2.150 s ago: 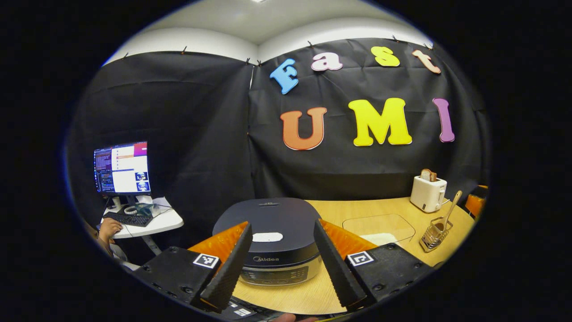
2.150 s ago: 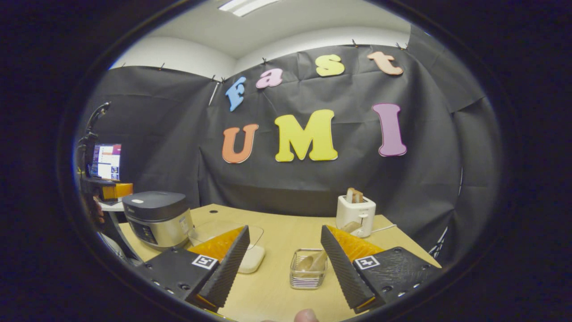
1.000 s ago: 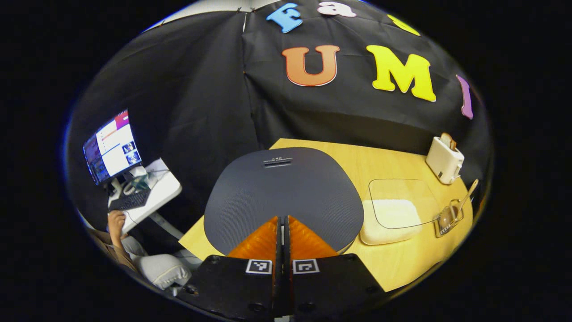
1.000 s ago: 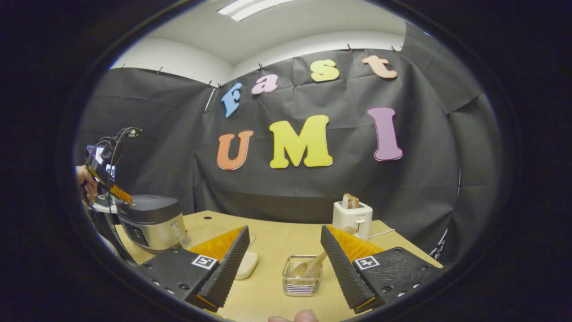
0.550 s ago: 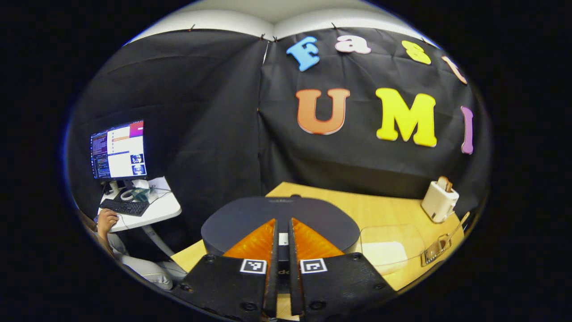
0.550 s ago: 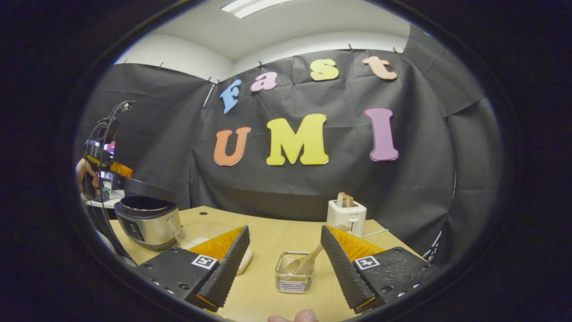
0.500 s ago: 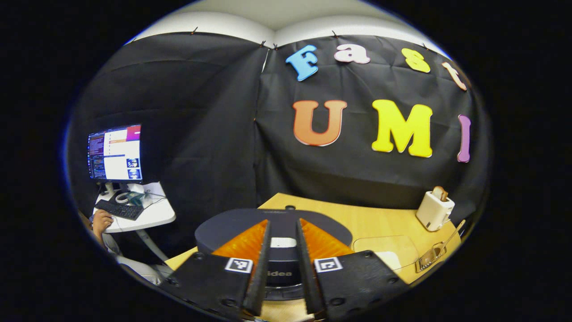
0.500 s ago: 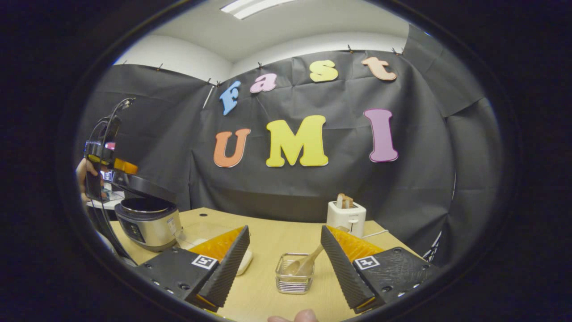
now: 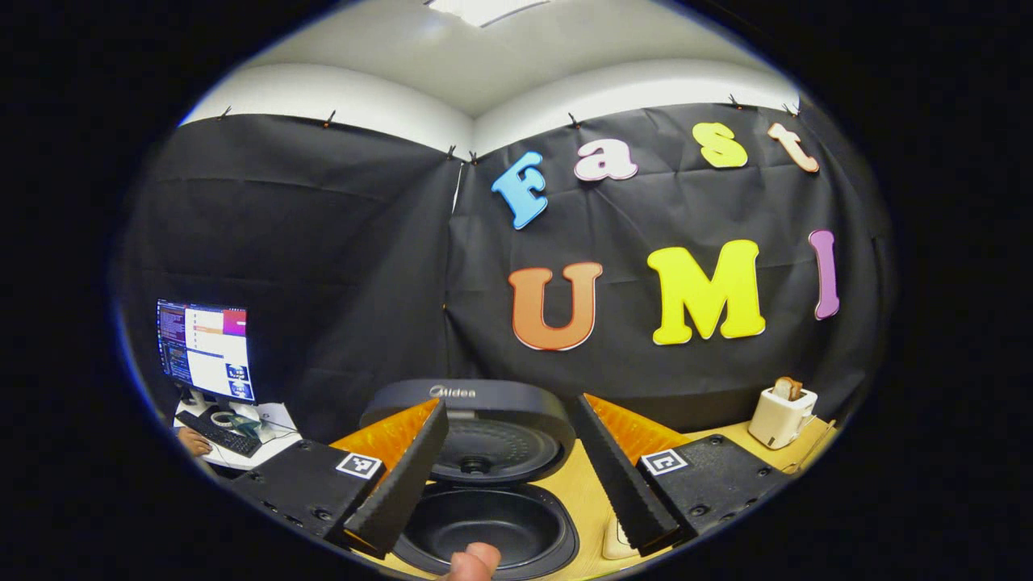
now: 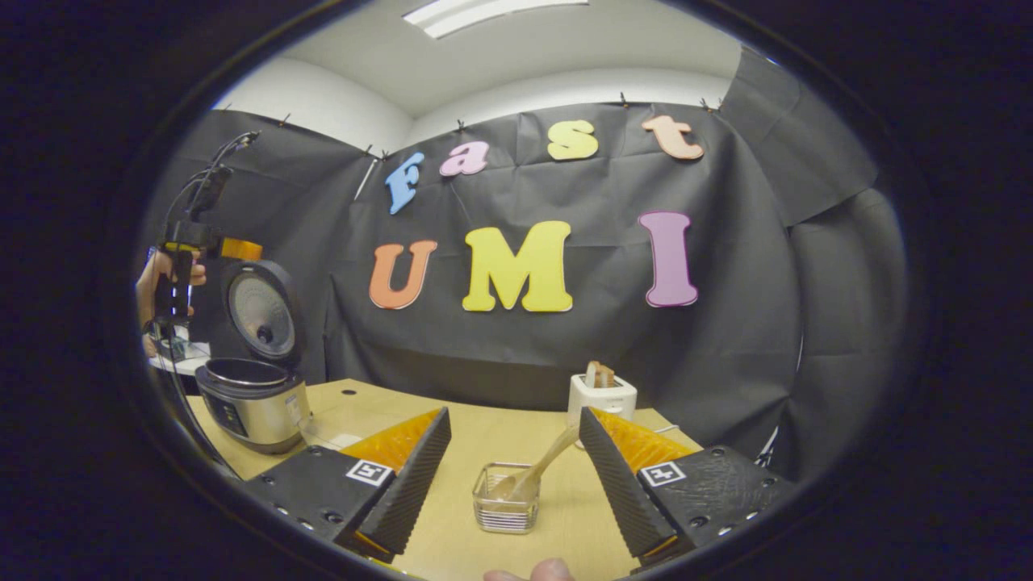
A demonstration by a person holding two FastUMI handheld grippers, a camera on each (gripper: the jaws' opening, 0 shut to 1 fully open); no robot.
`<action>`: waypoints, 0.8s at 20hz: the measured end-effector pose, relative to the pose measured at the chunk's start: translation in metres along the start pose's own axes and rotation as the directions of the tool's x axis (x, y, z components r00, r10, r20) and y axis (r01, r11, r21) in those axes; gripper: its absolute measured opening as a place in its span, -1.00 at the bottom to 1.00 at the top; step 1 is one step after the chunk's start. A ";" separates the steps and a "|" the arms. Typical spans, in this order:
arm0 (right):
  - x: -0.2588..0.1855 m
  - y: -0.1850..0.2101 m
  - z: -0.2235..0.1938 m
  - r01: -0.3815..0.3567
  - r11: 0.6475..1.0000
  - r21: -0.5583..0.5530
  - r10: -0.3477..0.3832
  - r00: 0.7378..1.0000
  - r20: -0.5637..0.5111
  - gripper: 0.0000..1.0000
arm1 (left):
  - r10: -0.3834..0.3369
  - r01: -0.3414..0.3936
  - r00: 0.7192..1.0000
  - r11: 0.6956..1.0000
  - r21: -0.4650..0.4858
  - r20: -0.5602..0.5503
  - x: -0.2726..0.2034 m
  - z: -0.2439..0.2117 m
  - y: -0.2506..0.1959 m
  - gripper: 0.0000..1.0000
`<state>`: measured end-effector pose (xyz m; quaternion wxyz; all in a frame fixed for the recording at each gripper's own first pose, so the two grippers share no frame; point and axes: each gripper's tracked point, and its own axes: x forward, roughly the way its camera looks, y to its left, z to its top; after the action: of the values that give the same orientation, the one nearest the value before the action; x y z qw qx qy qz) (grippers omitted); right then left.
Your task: Close the left gripper, press the button to open the rice cooker; take a wooden spoon from the chopstick holder with the right hand, scoop a spoonful of rice and pour it into the rice cooker, then put the wooden spoon back into the chopstick holder.
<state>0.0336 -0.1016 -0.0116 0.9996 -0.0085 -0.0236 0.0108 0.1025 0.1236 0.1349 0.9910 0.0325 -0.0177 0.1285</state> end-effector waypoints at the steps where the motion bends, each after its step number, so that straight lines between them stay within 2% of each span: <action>1: 0.000 -0.003 -0.004 0.006 1.000 0.007 -0.006 1.000 -0.005 0.91 | 0.006 -0.006 1.000 1.000 0.015 0.015 -0.005 0.003 0.005 1.00; 3: 0.002 -0.008 -0.011 0.022 1.000 0.011 -0.021 1.000 -0.022 0.90 | -0.012 0.012 1.000 1.000 0.019 0.024 -0.018 0.000 0.000 1.00; 4: 0.002 -0.010 -0.017 0.028 1.000 0.009 -0.028 0.999 -0.036 0.90 | -0.023 0.023 1.000 1.000 0.015 0.015 -0.025 -0.004 -0.004 0.90; 5: 0.003 -0.011 -0.025 0.031 0.999 0.010 -0.031 0.998 -0.056 0.93 | -0.030 0.030 1.000 1.000 0.009 0.009 -0.033 -0.008 -0.007 0.90; 6: 0.003 -0.011 -0.033 0.035 0.999 0.015 -0.034 0.996 -0.077 0.90 | -0.033 0.033 0.999 0.999 0.006 0.007 -0.040 -0.010 -0.008 1.00; 8: 0.003 -0.013 -0.044 0.042 0.999 0.024 -0.039 0.993 -0.110 0.91 | -0.040 0.040 0.999 0.999 -0.008 0.010 -0.054 -0.015 -0.013 1.00; 9: 0.002 -0.015 -0.048 0.049 0.999 0.022 -0.046 0.992 -0.122 0.93 | -0.049 0.049 0.999 0.998 -0.027 0.010 -0.062 -0.021 -0.018 0.90; 10: 0.001 -0.017 -0.051 0.056 0.998 0.017 -0.053 0.990 -0.131 0.90 | -0.067 0.067 0.998 0.997 -0.050 0.002 -0.069 -0.029 -0.026 1.00; 11: 0.001 -0.019 -0.055 0.062 0.998 0.009 -0.060 0.988 -0.142 0.90 | -0.089 0.089 0.996 0.994 -0.064 -0.004 -0.076 -0.036 -0.035 1.00; 16: 0.018 -0.023 -0.069 0.062 0.998 -0.005 -0.062 0.979 -0.194 0.93 | -0.095 0.094 0.995 0.995 -0.041 -0.021 -0.092 -0.078 -0.049 1.00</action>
<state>0.0555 -0.1255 -0.0797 0.9970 -0.0085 0.0736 -0.0212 0.0281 0.0589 0.0498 0.9966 0.0122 -0.0074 0.0813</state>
